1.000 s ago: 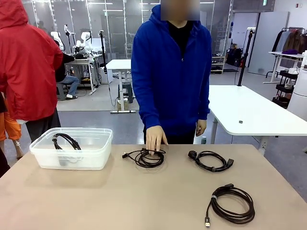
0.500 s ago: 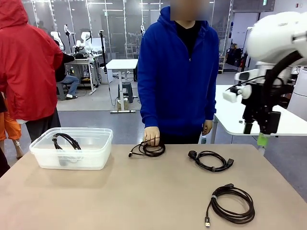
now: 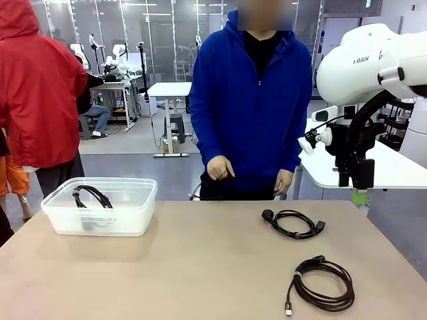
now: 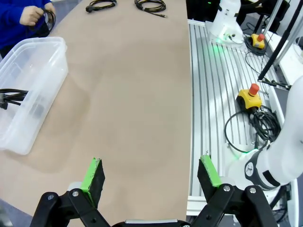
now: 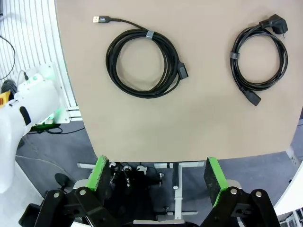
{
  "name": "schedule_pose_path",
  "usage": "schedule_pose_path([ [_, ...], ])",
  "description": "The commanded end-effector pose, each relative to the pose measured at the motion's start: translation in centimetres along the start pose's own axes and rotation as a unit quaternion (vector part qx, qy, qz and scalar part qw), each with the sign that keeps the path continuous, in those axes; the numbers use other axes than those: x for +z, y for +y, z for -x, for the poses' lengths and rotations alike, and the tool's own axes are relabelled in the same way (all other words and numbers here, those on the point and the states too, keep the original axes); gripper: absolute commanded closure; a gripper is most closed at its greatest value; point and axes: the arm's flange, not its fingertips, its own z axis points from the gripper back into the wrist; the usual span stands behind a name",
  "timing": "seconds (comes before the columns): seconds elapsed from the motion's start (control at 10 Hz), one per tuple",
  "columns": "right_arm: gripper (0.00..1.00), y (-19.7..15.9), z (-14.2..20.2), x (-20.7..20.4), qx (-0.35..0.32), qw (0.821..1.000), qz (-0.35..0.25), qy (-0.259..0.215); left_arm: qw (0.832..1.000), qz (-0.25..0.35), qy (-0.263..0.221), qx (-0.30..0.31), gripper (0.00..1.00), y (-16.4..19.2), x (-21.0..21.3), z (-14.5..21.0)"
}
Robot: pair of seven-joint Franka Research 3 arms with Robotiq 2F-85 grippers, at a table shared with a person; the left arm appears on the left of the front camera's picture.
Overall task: Organize and store the cables.
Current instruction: Place the Power Cable into the Organizing box.
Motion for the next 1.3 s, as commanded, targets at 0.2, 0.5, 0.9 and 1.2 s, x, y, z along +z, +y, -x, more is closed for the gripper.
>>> schedule_pose_path([
  [0.2, 0.0, 0.2, 0.1, 0.2, 0.032, 0.999, -0.008, 0.002, 1.0, -0.005, -0.006, -0.001, 0.0, 0.0, 0.0, -0.2],
  [0.5, 0.0, 0.1, 0.0, 0.0, 0.024, 1.0, -0.005, 0.001, 1.0, -0.005, -0.006, -0.001, 0.0, 0.0, 0.0, -0.2],
  [0.9, 0.0, -3.3, -6.3, -11.3, 0.079, 0.996, 0.024, -0.025, 1.0, -0.005, -0.006, -0.001, 0.0, 0.0, 0.0, -0.2],
  [1.2, 0.0, -3.8, -9.1, -15.6, 0.079, 0.995, 0.064, 0.008, 1.0, -0.005, -0.006, -0.001, 0.0, 0.0, 0.0, -0.2],
])
